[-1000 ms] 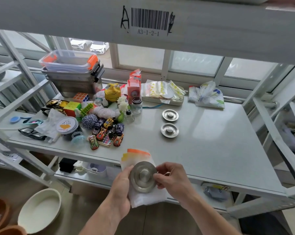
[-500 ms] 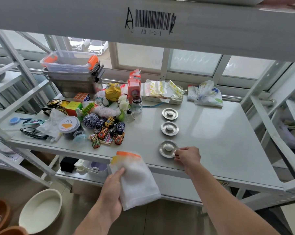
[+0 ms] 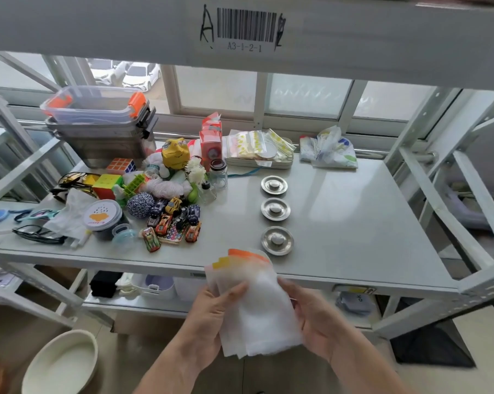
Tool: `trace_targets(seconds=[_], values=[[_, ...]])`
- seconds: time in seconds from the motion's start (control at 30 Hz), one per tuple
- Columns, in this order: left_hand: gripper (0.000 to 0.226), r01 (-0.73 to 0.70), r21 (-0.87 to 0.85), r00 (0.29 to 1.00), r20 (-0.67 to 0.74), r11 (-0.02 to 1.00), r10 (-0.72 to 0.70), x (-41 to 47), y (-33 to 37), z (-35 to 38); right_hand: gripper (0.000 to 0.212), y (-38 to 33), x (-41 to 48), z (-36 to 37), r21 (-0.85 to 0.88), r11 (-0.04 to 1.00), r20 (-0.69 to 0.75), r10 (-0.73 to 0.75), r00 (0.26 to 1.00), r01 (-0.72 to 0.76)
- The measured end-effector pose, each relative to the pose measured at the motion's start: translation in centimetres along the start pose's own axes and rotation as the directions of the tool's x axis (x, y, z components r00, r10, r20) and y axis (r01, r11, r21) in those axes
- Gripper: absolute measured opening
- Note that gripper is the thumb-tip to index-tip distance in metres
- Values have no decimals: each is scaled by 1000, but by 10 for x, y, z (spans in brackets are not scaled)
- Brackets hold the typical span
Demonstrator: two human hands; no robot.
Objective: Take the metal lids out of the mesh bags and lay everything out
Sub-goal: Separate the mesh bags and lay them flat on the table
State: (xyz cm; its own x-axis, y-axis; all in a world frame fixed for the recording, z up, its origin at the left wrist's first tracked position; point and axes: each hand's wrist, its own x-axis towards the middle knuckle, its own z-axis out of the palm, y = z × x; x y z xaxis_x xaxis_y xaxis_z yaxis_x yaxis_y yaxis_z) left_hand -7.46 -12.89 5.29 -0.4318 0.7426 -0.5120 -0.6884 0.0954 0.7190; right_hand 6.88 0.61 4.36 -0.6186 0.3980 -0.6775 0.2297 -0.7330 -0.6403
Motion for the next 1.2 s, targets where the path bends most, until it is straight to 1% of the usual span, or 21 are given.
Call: trace_targets(seconds=[0.1,0.13,0.17,0.23,0.3,0.4,0.47,0.57,0.73,0.8,0.83,0.9,0.97,1.03,1.07,1.13,1.2], values=[[42,30,21,999,-21,999,-29,1,-5,11,40,5,-9,-7,-23,980,-108,-199,974,198],[42,42,17,999,-29,999,-41,3,-7,14,38,3,-12,-8,-25,970,-119,-244,962,243],[43,50,12,998,-35,999,-50,4,-8,16,32,2,-14,-10,-30,959,-116,-282,952,281],[47,50,12,998,-40,999,-50,7,-9,23,23,-3,-22,-17,-70,946,-119,-322,939,316],[49,35,12,997,-67,999,-34,11,-10,28,22,-12,-25,-28,-102,934,-169,-356,919,343],[39,22,5,996,-91,1000,-21,17,-11,29,16,-44,-17,-54,-40,918,-294,-387,874,393],[39,10,-7,995,-102,1000,-11,20,-11,29,16,-79,-2,-78,-41,908,-338,-405,850,416],[42,-17,-33,988,-154,999,11,23,-16,34,13,-137,35,-103,-113,891,-341,-451,825,440],[43,-38,-71,972,-232,997,20,27,-25,50,14,-218,102,-118,-152,855,-312,-518,797,496],[41,-63,-89,970,-238,994,40,28,-26,55,9,-235,128,-123,-207,871,-334,-491,805,445],[38,-73,-97,970,-238,993,48,28,-26,58,4,-236,140,-128,-249,891,-369,-451,813,381],[35,-88,-108,969,-239,990,60,28,-27,61,14,-229,161,-141,-368,910,-453,-357,817,193],[36,-99,-114,966,-248,989,68,29,-27,61,21,-218,175,-153,-482,872,-532,-368,763,85],[37,-106,-117,962,-264,987,72,30,-27,59,24,-214,179,-152,-538,841,-574,-421,702,64],[37,-110,-121,959,-273,987,73,30,-27,58,32,-215,181,-151,-560,826,-577,-440,688,58],[36,-110,-122,956,-284,986,72,30,-27,57,41,-218,184,-147,-585,808,-571,-468,675,66],[36,-111,-123,954,-292,986,71,30,-25,57,42,-220,188,-144,-574,815,-578,-471,666,78]])
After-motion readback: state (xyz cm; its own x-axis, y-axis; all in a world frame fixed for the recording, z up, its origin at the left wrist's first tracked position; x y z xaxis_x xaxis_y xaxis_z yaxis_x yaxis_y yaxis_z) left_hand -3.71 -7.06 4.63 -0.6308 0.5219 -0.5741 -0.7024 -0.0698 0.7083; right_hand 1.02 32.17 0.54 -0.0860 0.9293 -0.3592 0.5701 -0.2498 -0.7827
